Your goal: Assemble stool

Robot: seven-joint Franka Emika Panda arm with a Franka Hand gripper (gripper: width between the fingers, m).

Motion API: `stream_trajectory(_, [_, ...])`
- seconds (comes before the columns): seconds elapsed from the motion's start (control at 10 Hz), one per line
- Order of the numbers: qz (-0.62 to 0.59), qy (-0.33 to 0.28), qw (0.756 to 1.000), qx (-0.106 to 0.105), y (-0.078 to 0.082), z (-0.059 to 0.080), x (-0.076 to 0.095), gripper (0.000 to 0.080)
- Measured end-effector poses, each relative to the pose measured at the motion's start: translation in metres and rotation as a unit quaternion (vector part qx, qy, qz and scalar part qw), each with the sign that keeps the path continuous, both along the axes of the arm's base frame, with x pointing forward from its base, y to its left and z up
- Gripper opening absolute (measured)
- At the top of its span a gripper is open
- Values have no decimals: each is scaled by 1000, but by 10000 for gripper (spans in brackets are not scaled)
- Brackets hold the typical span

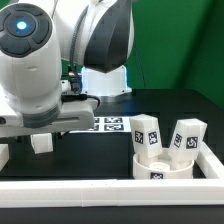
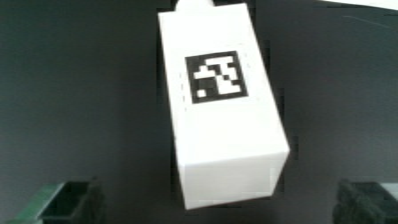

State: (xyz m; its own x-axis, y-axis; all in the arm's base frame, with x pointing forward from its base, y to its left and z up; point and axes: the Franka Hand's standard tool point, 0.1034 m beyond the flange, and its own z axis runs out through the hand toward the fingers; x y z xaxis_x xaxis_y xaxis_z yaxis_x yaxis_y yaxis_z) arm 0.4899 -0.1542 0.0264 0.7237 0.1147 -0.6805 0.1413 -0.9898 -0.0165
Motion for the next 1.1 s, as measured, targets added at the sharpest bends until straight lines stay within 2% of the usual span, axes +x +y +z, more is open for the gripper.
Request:
stream_trajectory(0.1, [0,0,1000,0,0,0,0,648])
stream_trajectory(0.3, [-10,72,997,-15,6,3,-14,648])
stream_trajectory(0.4, [-6,94,995,-21,5,-1,-12,648])
stream_trajectory(0.7, [-2,80,996,-26,-3,-17,-13,648])
stream_trajectory(0.9, [1,80,997,-22,-3,-21,-17,648])
stream_trajectory(1.0, [0,78,997,-25,-3,-21,-17,616])
stream_trajectory(1.1, [0,78,997,-27,0,-21,-17,616])
